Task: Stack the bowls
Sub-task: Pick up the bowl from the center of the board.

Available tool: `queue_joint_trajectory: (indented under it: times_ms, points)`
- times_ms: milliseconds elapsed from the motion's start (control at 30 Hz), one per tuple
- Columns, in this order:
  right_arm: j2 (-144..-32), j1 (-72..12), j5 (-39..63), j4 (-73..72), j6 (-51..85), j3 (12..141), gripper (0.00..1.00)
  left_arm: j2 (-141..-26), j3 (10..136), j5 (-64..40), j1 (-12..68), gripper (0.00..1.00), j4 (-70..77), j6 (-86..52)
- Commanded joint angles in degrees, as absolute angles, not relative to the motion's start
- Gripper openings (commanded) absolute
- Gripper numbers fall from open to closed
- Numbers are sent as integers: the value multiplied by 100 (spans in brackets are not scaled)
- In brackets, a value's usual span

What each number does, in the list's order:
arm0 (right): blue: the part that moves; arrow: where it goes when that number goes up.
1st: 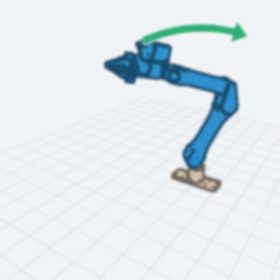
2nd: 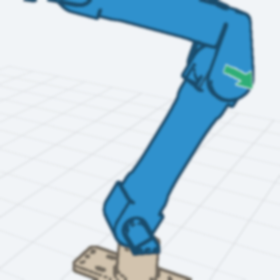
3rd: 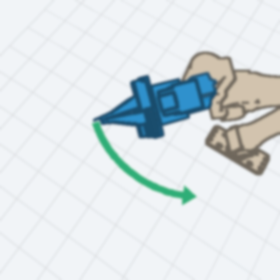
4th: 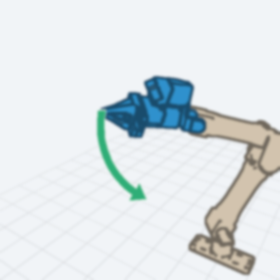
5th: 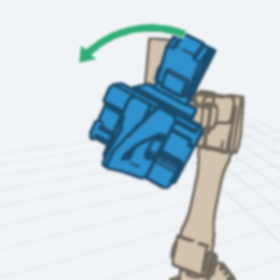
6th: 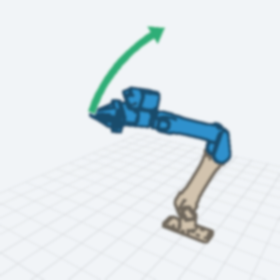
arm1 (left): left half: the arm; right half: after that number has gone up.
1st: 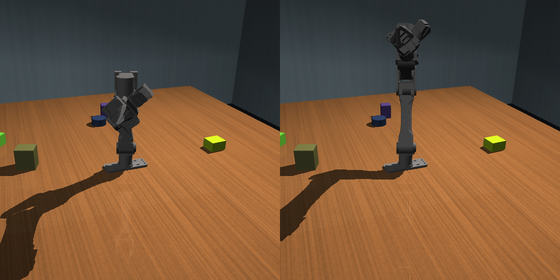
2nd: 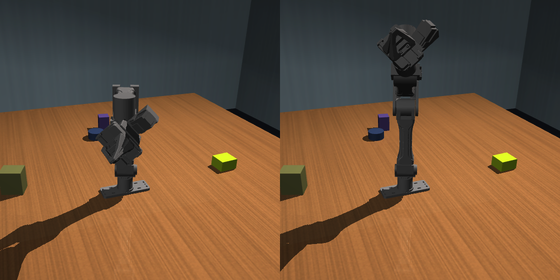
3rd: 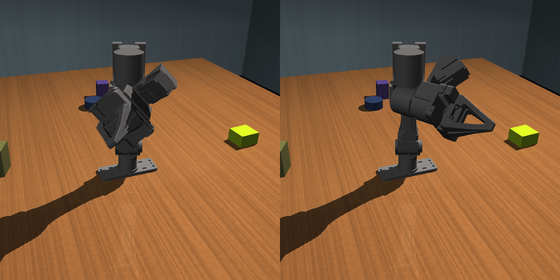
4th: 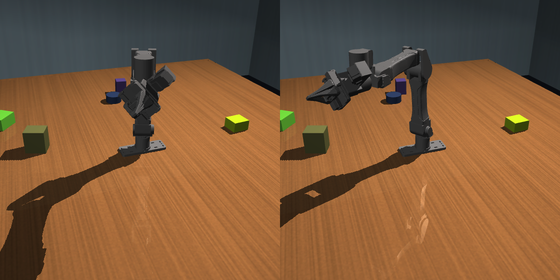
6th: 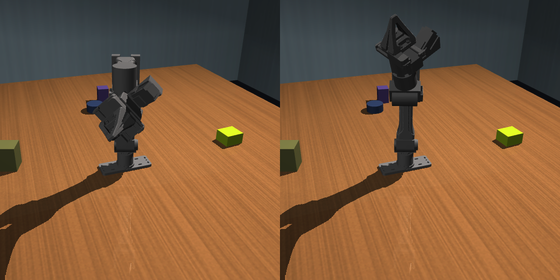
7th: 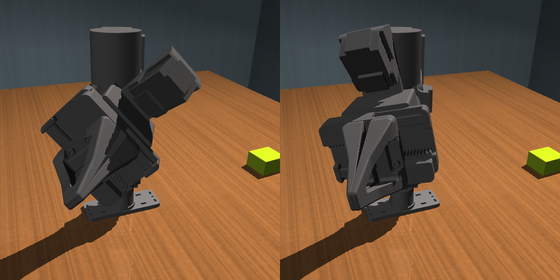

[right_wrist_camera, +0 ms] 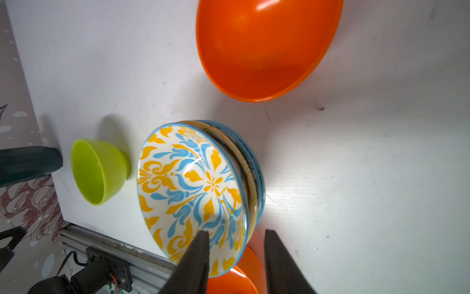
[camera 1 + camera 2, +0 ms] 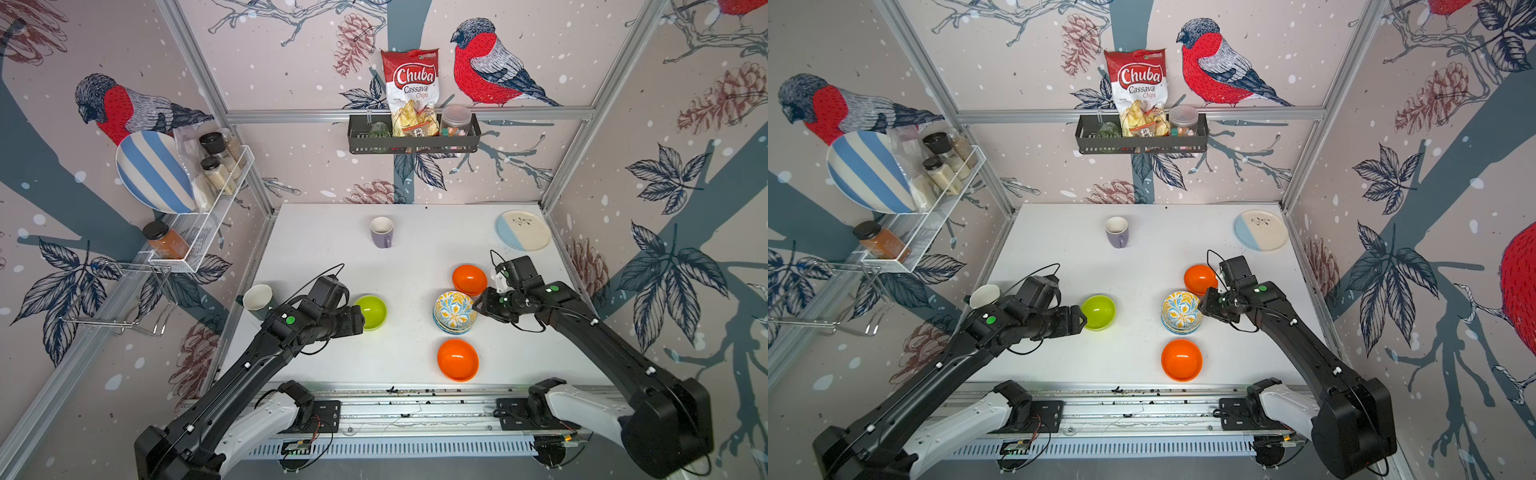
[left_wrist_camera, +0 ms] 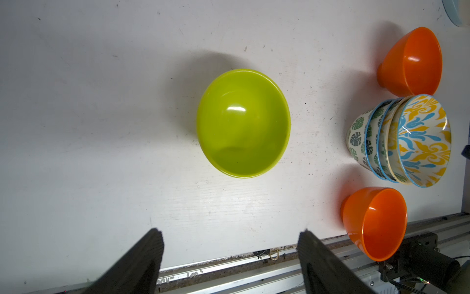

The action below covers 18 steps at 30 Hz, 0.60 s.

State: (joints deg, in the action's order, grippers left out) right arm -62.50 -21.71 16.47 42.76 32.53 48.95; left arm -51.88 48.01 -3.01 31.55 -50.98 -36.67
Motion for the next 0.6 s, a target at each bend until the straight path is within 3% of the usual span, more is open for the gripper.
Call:
queue_joint_trajectory:
  times_ms: [0, 200, 567]
  points:
    - [-5950, -2225, 1501, 4820, 3304, 4956, 44, -5165, 4822, -259, 3164, 85, -5045, -3682]
    - [-5391, -2944, 925, 5288, 3790, 4804, 43, -5107, 4825, -273, 3165, 85, -5070, -3681]
    - [-5420, -4710, -84, 5187, 4911, 4088, 36, -5063, 4839, -341, 3224, 85, -5080, -3661]
